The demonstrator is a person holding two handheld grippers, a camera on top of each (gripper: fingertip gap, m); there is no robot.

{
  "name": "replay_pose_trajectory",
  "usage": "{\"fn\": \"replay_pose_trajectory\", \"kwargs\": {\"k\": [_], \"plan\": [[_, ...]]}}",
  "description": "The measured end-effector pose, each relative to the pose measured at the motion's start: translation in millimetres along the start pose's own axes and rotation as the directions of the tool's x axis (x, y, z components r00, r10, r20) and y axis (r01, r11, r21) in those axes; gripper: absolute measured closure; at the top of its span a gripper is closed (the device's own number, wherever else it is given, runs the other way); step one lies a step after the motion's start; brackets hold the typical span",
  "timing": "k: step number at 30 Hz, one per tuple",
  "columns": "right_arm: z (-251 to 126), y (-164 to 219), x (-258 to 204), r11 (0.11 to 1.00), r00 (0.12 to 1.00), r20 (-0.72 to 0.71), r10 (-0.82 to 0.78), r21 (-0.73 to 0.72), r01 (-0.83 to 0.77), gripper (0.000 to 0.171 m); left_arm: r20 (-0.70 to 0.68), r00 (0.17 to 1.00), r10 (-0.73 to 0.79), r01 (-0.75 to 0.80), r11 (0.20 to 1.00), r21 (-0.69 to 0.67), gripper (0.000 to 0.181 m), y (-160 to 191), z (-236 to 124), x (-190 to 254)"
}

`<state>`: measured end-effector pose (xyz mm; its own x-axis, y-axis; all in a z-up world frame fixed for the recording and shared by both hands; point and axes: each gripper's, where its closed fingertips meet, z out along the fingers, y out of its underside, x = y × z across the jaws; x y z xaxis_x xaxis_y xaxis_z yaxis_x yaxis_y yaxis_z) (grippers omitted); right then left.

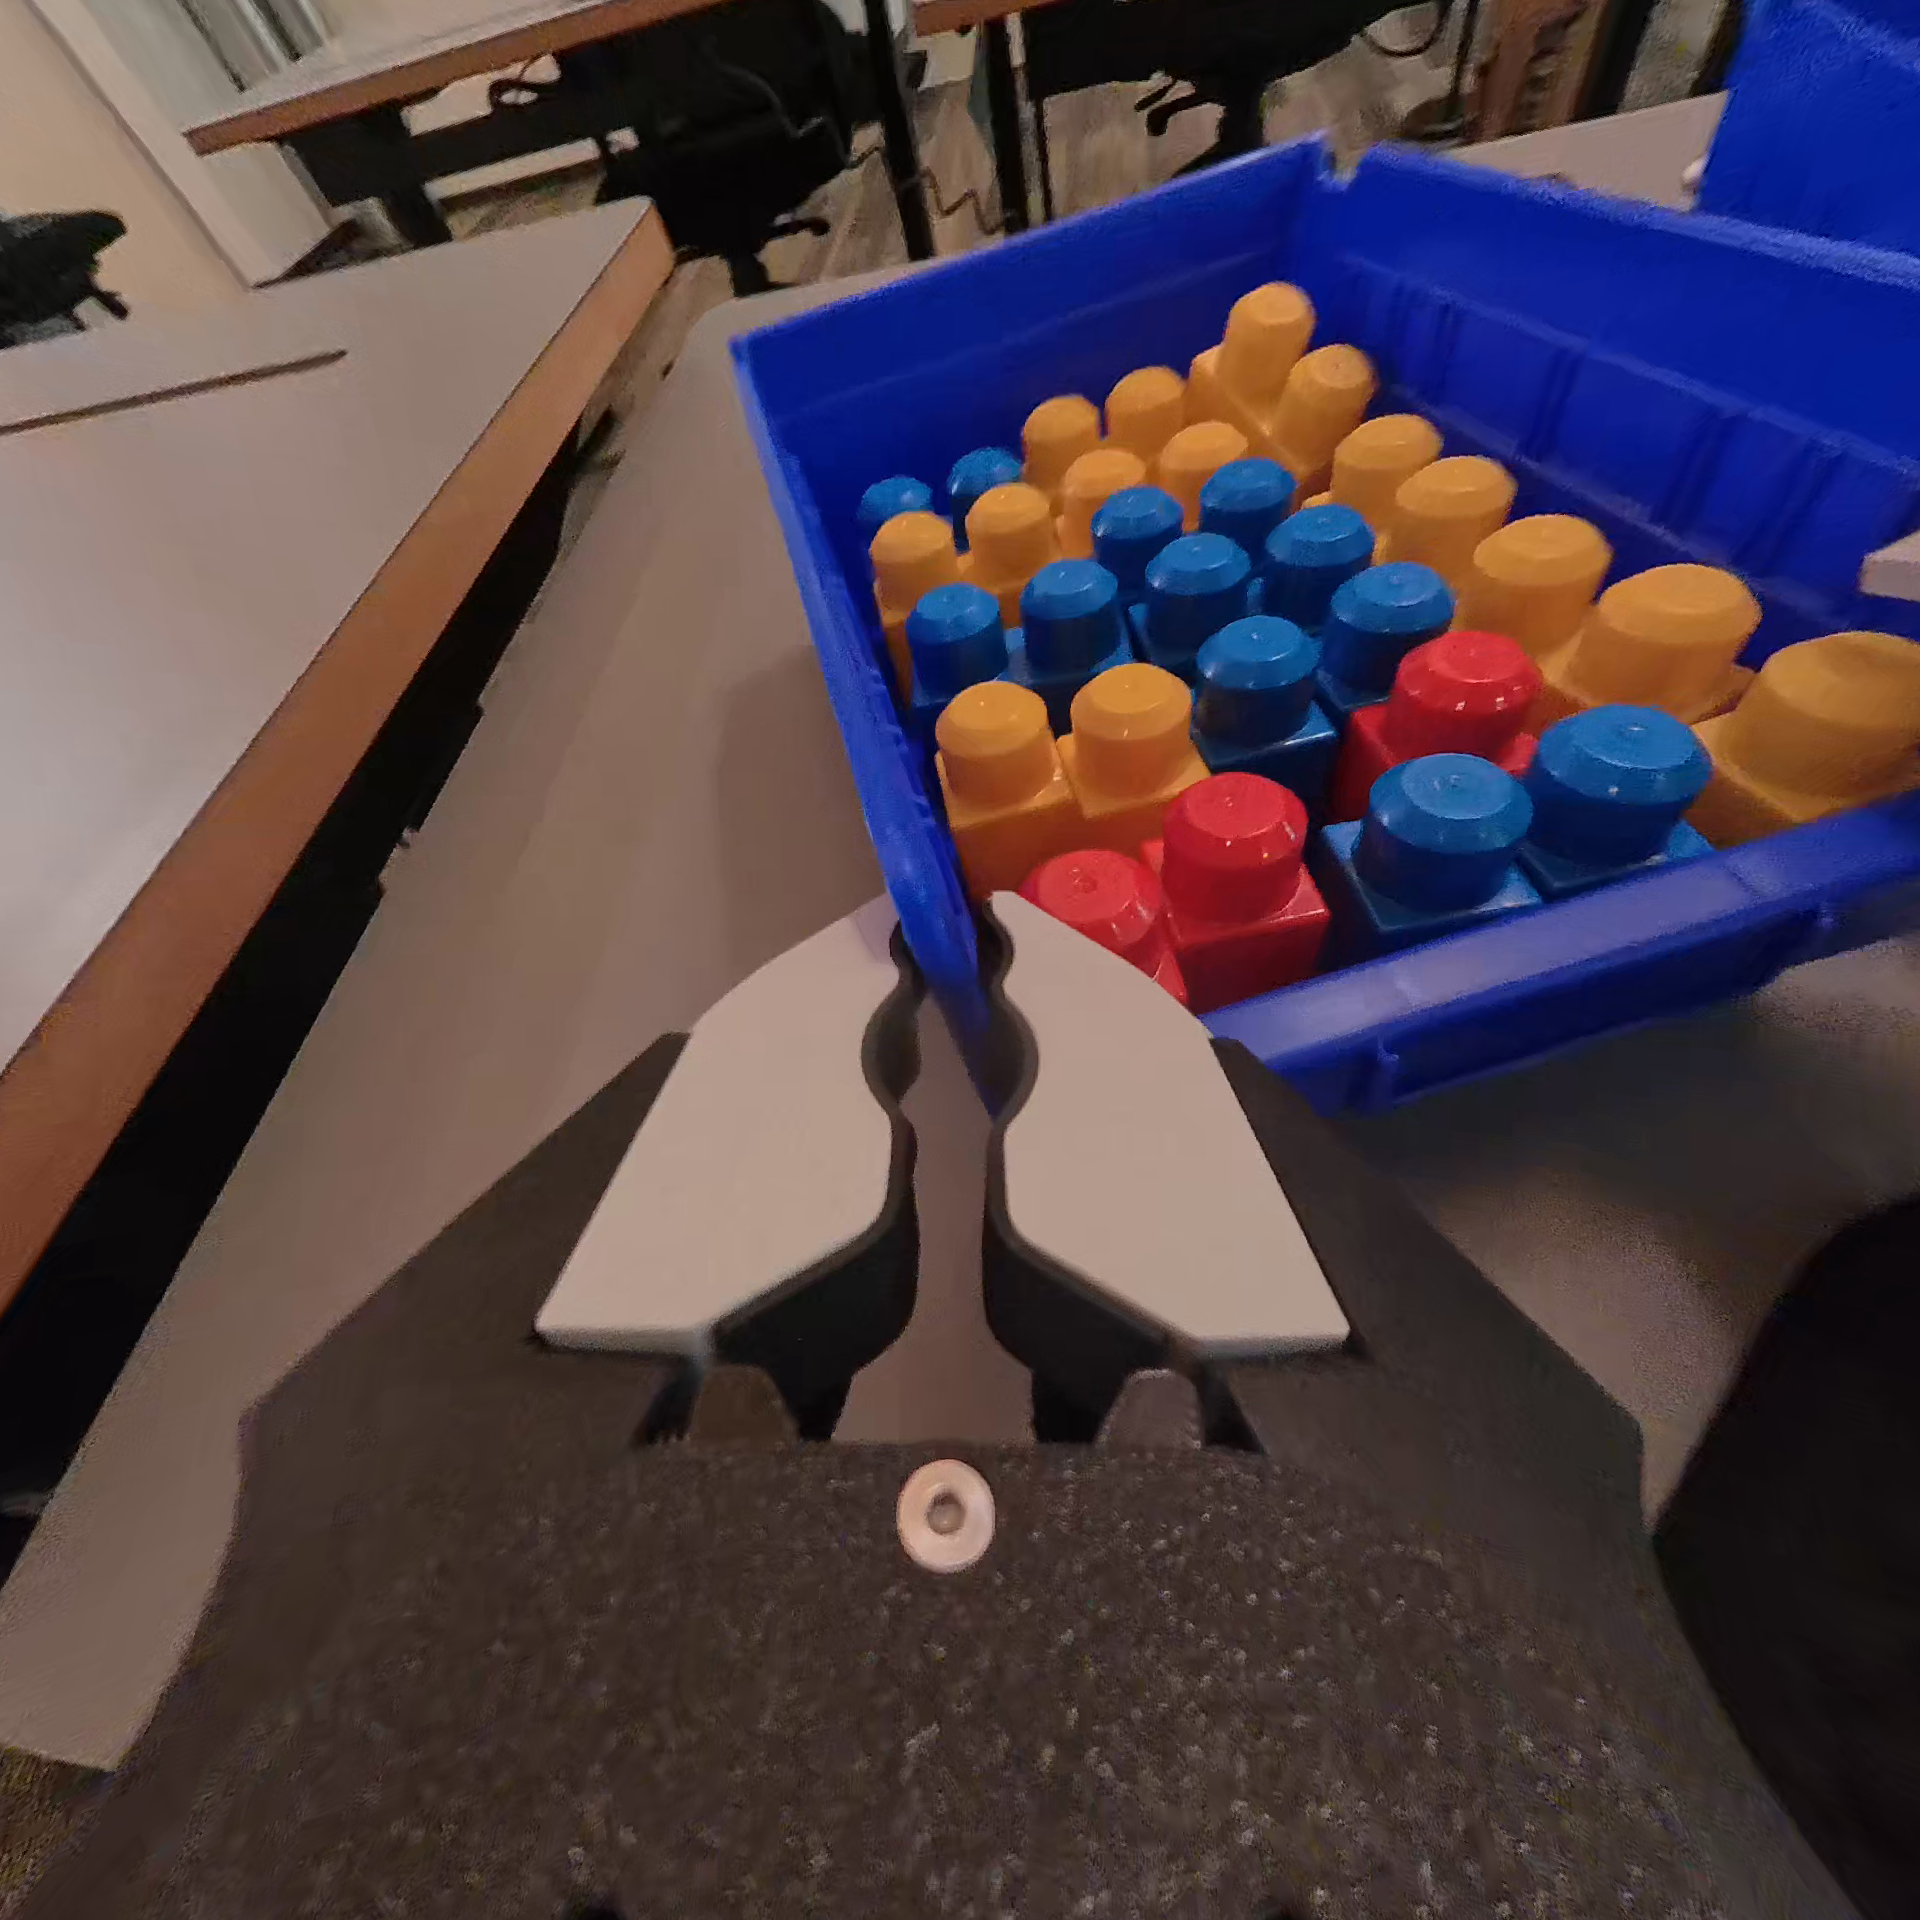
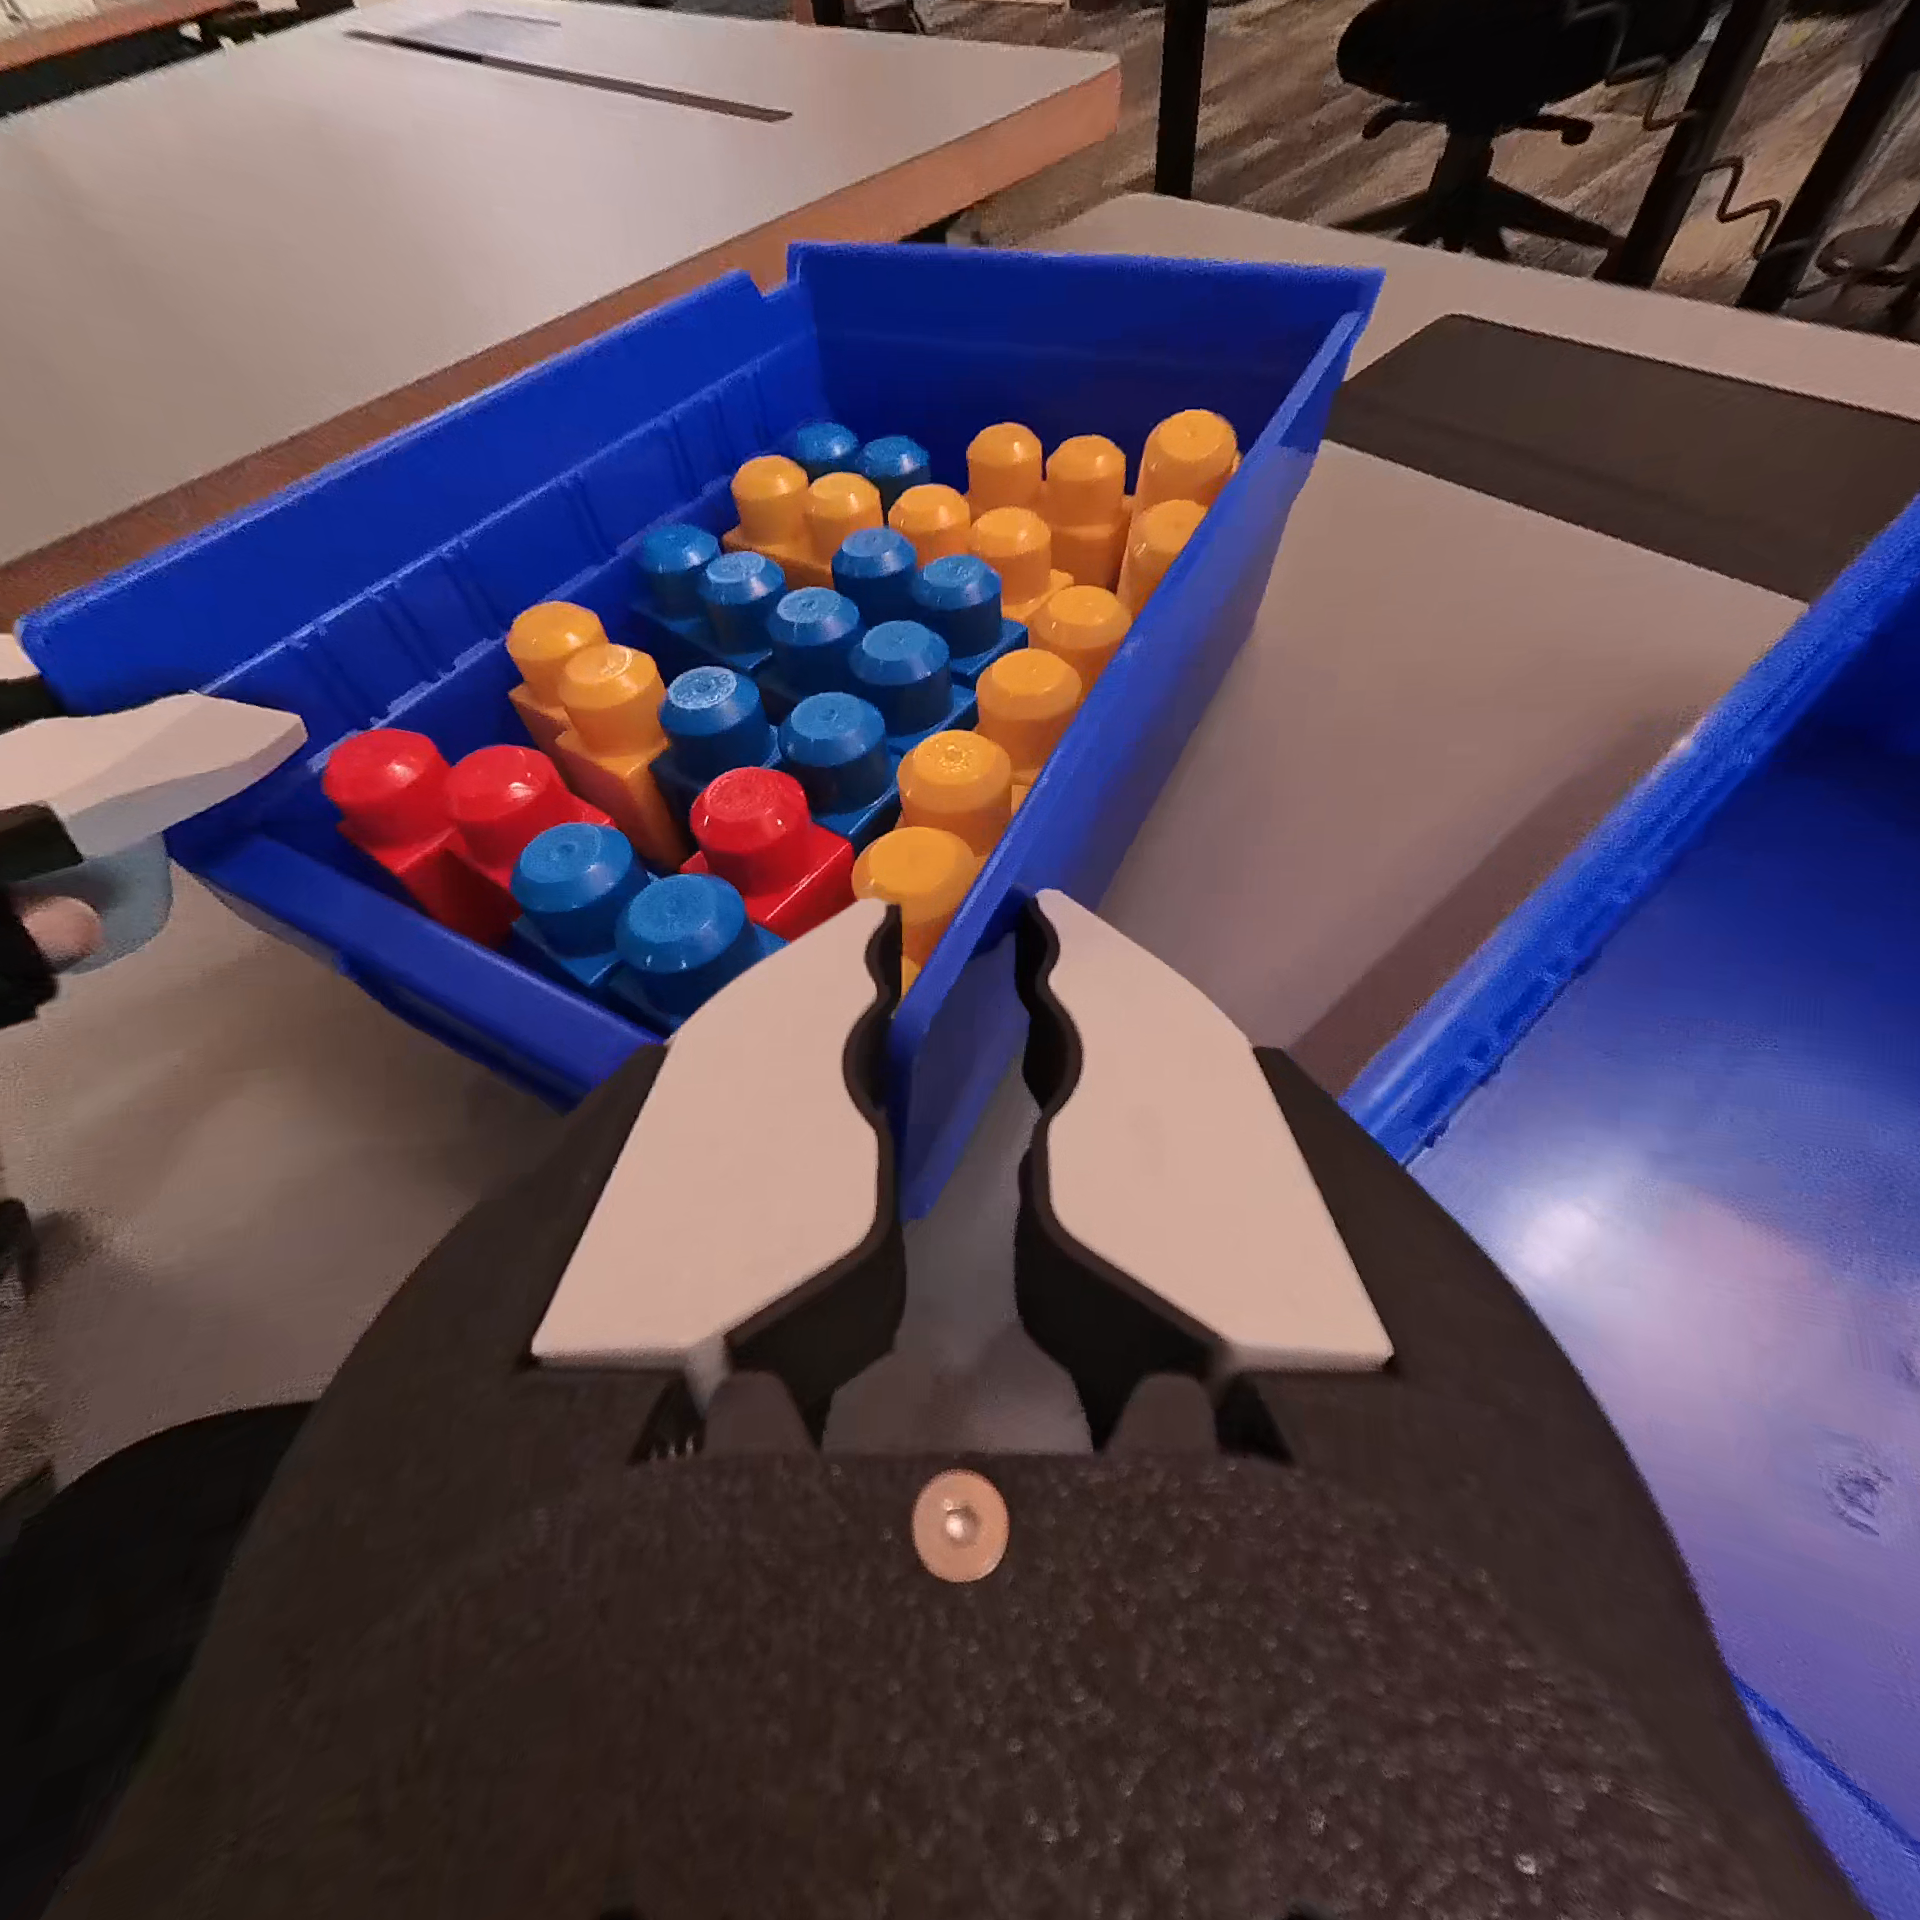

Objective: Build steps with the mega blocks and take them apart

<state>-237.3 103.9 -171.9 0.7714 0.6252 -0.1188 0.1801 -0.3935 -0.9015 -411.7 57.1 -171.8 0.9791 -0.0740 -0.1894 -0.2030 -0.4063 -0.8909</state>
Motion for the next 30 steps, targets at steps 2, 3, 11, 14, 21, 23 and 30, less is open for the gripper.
{"fn": "replay_pose_trajectory", "kwargs": {"k": [2,3,11,14,21,23,30], "plan": [[8,5,-1,1.0,1.0,-0.013,-0.027,-0.011,0.027,0.148,0.053,0.998,-0.021,0.022,1.0,-0.022,0.174,9,8,-6],[13,9,-1,0.999,0.999,-0.02,-0.039,-0.025,0.039,0.148,0.078,0.996,-0.033,0.036,0.999,-0.041,0.175,15,13,-8],[10,15,-7,0.999,0.999,0.026,-0.045,-0.028,0.046,0.139,0.161,0.966,-0.203,0.212,0.976,-0.044,0.174,13,42,-18],[-16,23,-9,0.999,0.997,0.063,-0.046,-0.016,0.047,0.137,0.142,0.965,-0.219,0.227,0.973,-0.045,0.175,6,56,-12],[-129,-1,47,0.974,0.984,-0.116,-0.139,0.164,0.157,0.135,0.128,0.976,-0.174,0.181,0.983,-0.044,0.175,-7,80,2],[-163,-7,91,0.967,0.958,-0.252,-0.137,0.174,0.184,0.132,0.131,0.979,-0.159,0.166,0.985,-0.041,0.175,-9,83,3],[-202,29,196,0.997,0.907,-0.42,0.021,0.074,0.011,0.103,0.14,0.981,-0.131,0.139,0.989,-0.047,0.174,-14,93,6]]}}
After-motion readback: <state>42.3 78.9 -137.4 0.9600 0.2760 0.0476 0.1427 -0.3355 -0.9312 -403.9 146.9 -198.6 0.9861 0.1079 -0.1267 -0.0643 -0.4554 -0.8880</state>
